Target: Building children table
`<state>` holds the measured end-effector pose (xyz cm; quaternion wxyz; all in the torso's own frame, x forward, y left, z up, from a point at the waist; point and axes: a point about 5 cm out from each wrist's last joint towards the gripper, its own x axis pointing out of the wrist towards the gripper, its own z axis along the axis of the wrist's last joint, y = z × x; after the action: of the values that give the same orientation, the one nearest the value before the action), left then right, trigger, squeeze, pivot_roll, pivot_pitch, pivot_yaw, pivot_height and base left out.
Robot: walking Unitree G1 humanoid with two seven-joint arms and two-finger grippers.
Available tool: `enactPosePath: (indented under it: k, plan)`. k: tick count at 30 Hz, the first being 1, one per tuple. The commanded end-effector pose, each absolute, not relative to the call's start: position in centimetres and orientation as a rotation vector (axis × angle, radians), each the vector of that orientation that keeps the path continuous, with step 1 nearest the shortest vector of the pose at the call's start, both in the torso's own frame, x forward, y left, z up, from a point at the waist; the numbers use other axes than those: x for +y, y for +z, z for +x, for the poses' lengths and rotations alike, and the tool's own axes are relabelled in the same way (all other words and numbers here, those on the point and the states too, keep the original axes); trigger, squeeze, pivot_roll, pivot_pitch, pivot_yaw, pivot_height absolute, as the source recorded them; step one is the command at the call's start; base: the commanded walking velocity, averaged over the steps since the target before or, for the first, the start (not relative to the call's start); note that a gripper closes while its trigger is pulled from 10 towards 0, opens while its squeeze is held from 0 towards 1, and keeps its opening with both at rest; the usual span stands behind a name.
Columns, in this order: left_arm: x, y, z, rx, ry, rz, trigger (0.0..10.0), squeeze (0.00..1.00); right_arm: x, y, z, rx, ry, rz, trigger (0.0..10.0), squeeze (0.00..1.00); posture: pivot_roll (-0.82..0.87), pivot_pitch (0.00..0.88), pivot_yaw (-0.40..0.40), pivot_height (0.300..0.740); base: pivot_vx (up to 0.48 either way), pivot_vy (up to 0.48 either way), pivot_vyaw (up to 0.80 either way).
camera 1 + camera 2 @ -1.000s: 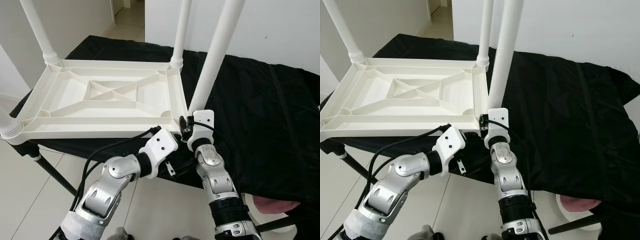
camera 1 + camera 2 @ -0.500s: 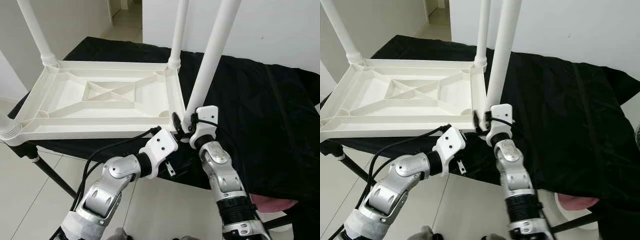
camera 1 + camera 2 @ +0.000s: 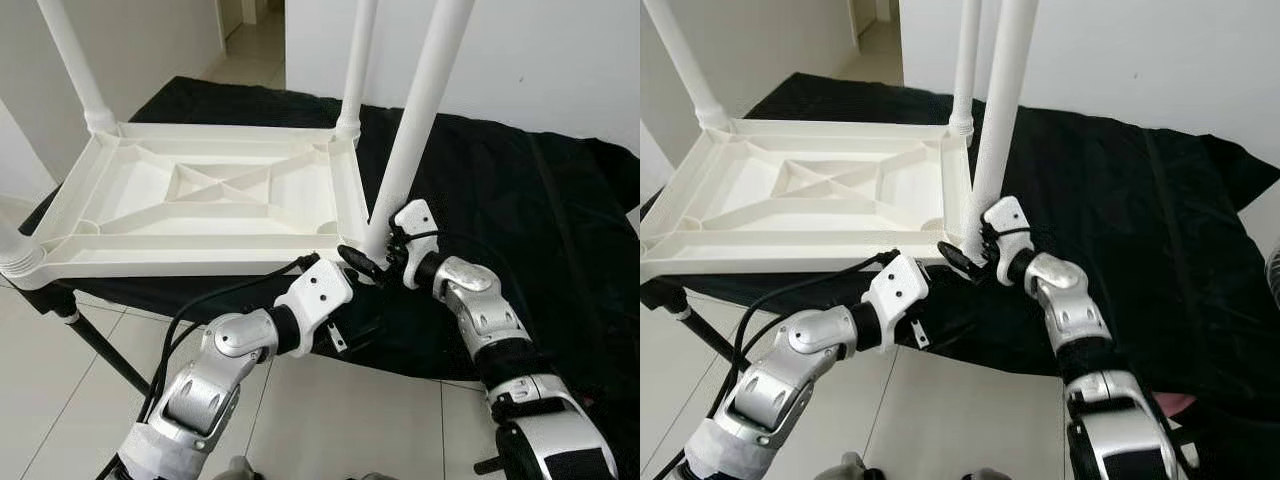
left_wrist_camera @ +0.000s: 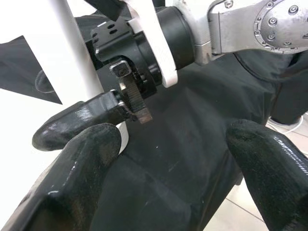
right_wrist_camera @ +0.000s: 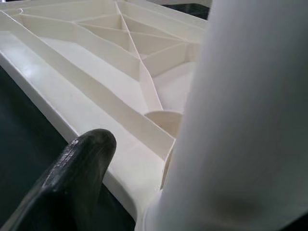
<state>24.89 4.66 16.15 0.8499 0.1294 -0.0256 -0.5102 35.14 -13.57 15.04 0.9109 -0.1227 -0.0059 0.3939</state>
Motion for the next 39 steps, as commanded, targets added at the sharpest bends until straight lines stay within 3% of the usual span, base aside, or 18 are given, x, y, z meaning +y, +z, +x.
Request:
enactPosePath:
  k: [1, 2, 4, 20, 21, 22, 23, 39]
  plan:
    - [5.2, 16.0, 25.2, -0.055, -0.995, 0.277, 10.0, 0.0, -13.3, 14.4, 35.3, 0.021, 0.845, -0.272, 8.6, 0.0, 0.0, 0.011, -0.024, 0.74, 0.0, 0.0, 0.0]
    - [5.2, 16.1, 25.3, -0.056, -0.992, 0.276, 10.0, 0.0, -13.2, 14.2, 35.6, 0.037, 0.862, -0.274, 0.4, 0.0, 0.0, 0.013, -0.02, 0.74, 0.0, 0.0, 0.0]
    - [5.2, 16.1, 25.3, -0.058, -0.991, 0.276, 10.0, 0.0, -13.1, 14.1, 35.8, 0.052, 0.87, -0.273, 0.0, 0.0, 0.0, 0.013, -0.02, 0.74, 0.0, 0.0, 0.0]
    - [5.4, 15.9, 25.3, -0.05, -0.977, 0.288, 10.0, 0.0, -13.6, 13.3, 35.9, 0.055, 0.884, -0.239, 0.0, 0.0, 0.0, 0.03, -0.023, 0.74, 0.0, 0.0, 0.0]
    - [5.5, 15.8, 25.3, -0.049, -0.976, 0.289, 10.0, 0.0, -13.6, 13.3, 35.7, 0.044, 0.878, -0.224, 4.2, 0.0, 0.0, 0.036, -0.023, 0.74, 0.0, 0.0, 0.0]
    - [5.5, 15.8, 25.3, -0.049, -0.976, 0.289, 10.0, 0.0, -13.6, 13.3, 35.7, 0.044, 0.878, -0.224, 4.2, 0.0, 0.0, 0.036, -0.023, 0.74, 0.0, 0.0, 0.0]
    - [5.5, 15.8, 25.3, -0.048, -0.972, 0.291, 10.0, 0.0, -13.5, 13.3, 35.6, 0.03, 0.873, -0.204, 10.0, 0.0, -0.01, 0.043, -0.024, 0.74, 0.0, 0.0, 0.0]
    - [5.2, 15.6, 25.4, -0.045, -0.971, 0.29, 10.0, 0.0, -12.6, 14.1, 33.2, -0.12, 0.53, -0.105, 10.0, 0.0, -0.05, 0.064, -0.014, 0.74, 0.0, 0.0, 0.0]
